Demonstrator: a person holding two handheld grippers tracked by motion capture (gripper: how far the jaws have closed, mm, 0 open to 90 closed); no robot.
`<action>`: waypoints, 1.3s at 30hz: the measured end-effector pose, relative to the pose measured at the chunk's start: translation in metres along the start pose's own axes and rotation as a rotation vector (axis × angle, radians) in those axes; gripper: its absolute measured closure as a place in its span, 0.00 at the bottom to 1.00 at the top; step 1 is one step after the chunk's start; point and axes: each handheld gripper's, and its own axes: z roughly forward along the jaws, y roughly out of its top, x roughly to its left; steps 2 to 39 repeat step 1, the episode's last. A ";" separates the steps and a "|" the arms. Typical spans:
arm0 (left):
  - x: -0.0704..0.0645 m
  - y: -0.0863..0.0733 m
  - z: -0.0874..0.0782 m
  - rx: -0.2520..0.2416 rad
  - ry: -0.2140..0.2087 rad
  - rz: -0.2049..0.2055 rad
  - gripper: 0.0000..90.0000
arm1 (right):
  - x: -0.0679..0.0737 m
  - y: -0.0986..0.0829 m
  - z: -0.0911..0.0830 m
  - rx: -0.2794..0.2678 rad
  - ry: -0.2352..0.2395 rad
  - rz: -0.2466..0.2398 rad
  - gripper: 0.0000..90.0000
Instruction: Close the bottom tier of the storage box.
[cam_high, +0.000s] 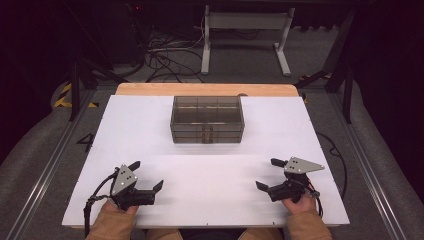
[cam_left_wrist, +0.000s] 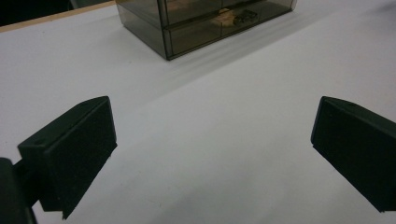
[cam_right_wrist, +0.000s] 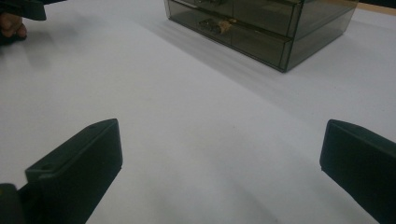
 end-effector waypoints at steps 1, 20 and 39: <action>0.000 0.000 0.000 0.003 0.007 -0.007 0.01 | 0.000 0.000 0.000 0.000 -0.001 -0.002 0.00; 0.000 0.000 0.000 0.003 0.007 -0.007 0.01 | 0.000 0.000 0.000 0.000 -0.001 -0.002 0.00; 0.000 0.000 0.000 0.003 0.007 -0.007 0.01 | 0.000 0.000 0.000 0.000 -0.001 -0.002 0.00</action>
